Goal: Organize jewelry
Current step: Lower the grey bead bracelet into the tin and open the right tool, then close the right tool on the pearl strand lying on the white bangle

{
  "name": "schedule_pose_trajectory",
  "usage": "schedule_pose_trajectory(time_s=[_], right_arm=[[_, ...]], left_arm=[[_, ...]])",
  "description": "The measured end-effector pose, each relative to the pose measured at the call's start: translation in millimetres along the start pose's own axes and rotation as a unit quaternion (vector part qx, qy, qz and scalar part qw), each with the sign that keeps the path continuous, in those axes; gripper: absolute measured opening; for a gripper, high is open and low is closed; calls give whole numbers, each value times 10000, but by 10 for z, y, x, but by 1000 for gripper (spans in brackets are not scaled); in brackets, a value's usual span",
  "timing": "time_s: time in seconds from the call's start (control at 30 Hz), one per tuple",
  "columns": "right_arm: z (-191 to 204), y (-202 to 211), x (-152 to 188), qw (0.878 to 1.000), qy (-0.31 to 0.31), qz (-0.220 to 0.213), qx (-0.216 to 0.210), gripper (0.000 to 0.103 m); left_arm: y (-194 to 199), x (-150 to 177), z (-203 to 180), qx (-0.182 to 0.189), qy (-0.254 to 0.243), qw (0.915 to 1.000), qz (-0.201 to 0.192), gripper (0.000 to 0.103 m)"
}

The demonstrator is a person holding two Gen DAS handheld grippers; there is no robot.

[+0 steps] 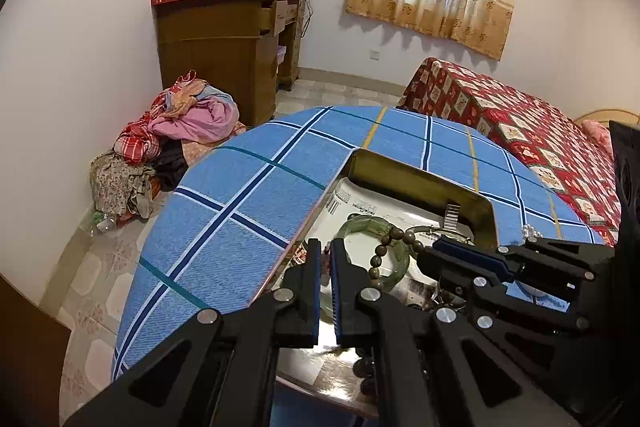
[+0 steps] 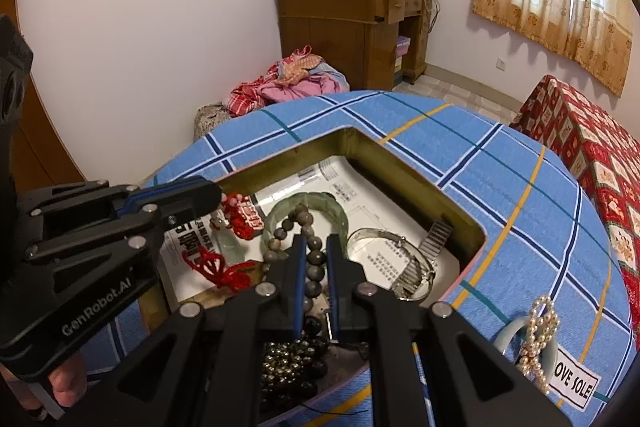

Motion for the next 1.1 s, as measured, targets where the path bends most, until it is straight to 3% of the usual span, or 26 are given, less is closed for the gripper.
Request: schedule_pose_trajectory(time_s=[0.1,0.17,0.23,0.3,0.33,0.43,0.57,0.7,0.93,1.1], right_arm=[[-20,-7,29,10000,-28,30,42,13],[-43,-7,43,9999,-76,53,59,18],[-53,5,52,9999,-93,48,60,26],[-63,19,59,9999,-98,36,79,36],[-67,23,58,9999,-103,25,88,43],[-93,69,59,9999,-125,-36,112,46],[-192,169,77,9994,-231,-136,216,61],[-368,304,144,9986,-332,-196,355,61],[-1122,388,355,9901,-809,-26,1147,61],[-1473,338,423,9845,-1239,149,1230,61]], left_arm=[[20,-18,-9,118,69,9999,-33,4],[31,-30,-22,155,72,9998,-48,6],[33,-38,-30,165,82,9998,-60,19],[68,-54,-12,69,144,9998,-154,66],[101,-69,-5,28,161,9996,-251,74],[162,-118,-21,97,133,9991,-381,76],[144,-112,32,-70,211,9991,-361,76],[118,-71,18,-143,315,9990,-294,76],[39,13,-306,-277,-53,9995,-121,76],[-46,20,-581,-240,-281,9993,-2,76]])
Point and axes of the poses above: each gripper's, at about its wrist camera, not at the fingertips, and y roughly against the way its jaws point, z to its left, x to its underside, the point moved 8 cm from there along -y, roughly the way its jaws point, and after that the axes turned 4 degrees about x, right-handed, at the moved point
